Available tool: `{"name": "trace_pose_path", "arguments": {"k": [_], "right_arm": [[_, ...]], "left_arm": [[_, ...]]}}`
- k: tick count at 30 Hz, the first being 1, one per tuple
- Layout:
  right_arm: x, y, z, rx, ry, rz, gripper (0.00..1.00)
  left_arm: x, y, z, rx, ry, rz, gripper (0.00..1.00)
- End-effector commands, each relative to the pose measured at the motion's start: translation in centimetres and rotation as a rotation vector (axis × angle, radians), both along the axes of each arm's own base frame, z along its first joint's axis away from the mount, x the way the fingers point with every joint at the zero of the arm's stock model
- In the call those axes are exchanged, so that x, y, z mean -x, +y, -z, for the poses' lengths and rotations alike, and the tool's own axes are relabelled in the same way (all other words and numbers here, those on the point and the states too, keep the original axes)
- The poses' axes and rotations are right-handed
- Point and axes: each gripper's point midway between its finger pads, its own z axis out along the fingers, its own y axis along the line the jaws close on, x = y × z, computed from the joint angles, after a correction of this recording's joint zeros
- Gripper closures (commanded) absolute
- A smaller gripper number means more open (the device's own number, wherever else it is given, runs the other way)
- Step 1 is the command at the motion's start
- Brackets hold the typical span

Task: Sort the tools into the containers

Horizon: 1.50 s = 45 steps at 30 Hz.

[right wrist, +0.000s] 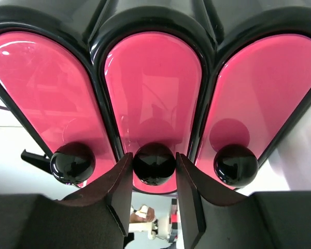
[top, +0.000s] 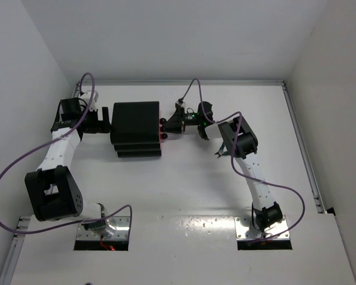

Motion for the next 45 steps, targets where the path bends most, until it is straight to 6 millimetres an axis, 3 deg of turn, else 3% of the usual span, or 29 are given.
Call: {"name": "trace_pose_path", "arguments": {"k": [1,5,7,8,10,12,14,16,17,20,21,22,23,26,32,34,38,41,45], "right_arm": [[2.8,2.5,0.2,-0.017,-0.058,-0.086,0.63],[3.0,1.7,-0.8,-0.020,-0.073,-0.075,0.55],[2.7,-0.1,-1.1,-0.019,-0.076,-0.051,0.53],[2.4,-0.8,-2.5,-0.030,-0.103,-0.035,0.52],[2.3,-2.6,-3.1,-0.024,-0.094,0.000,0.52],[1.3,-5.4,-3.8,-0.018,-0.096,0.062,0.51],[0.0,-8.1,-6.2,-0.027,-0.142,0.126,0.51],[-0.2,-10.0,-6.4,-0.010,-0.172,0.157,0.51],[-0.7,-11.5,-7.1,0.011,-0.153,0.192,0.51],[-1.6,-12.7,-6.7,0.096,-0.296,0.230,0.50],[-1.6,-13.4,-6.7,0.192,-0.186,0.234,0.50],[-2.3,-13.4,-5.8,0.300,-0.224,0.268,0.48],[-2.3,-13.4,-5.1,0.376,-0.380,0.228,0.48],[-1.6,-11.4,-6.6,0.405,-0.342,0.213,0.48],[-0.8,-7.6,-6.0,0.409,-0.316,0.151,0.48],[-0.2,-6.1,-6.0,0.385,-0.296,0.131,0.47],[0.3,-4.4,-5.4,0.331,-0.236,0.108,0.37],[0.7,-3.1,-5.4,0.282,-0.218,0.089,0.31],[0.9,-2.4,-5.7,0.239,-0.214,0.067,0.31]], "left_arm": [[0.1,-2.4,0.3,0.054,0.008,0.071,0.01],[-0.1,-1.9,-0.3,0.037,-0.005,0.042,0.01],[-0.4,-1.2,-1.2,0.015,-0.029,0.011,0.01],[-0.6,-0.4,-1.3,-0.010,-0.033,-0.033,0.01],[-1.1,0.8,-2.4,-0.041,-0.053,-0.101,0.01],[-1.4,2.5,-4.1,-0.089,-0.086,-0.186,0.01],[-1.6,3.7,-6.0,-0.127,-0.134,-0.248,0.01],[-1.3,5.3,-7.8,-0.173,-0.175,-0.319,0.01],[-1.3,5.5,-9.3,-0.189,-0.216,-0.327,0.01],[-1.2,4.5,-12.0,-0.178,-0.286,-0.263,0.01],[-1.0,3.9,-12.3,-0.174,-0.295,-0.223,0.01],[-0.8,2.2,-14.0,-0.140,-0.347,-0.142,0.01],[-0.5,1.5,-14.4,-0.122,-0.356,-0.110,0.01],[0.3,-2.6,-15.6,-0.092,-0.390,0.048,0.01],[1.4,-7.9,-12.1,-0.079,-0.325,0.170,0.01],[1.7,-8.8,-10.7,-0.088,-0.294,0.185,0.01],[1.9,-10.2,-9.8,-0.107,-0.286,0.194,0.01],[1.4,-9.9,-8.8,-0.121,-0.256,0.176,0.01],[1.3,-10.2,-7.3,-0.132,-0.226,0.181,0.01]]}}
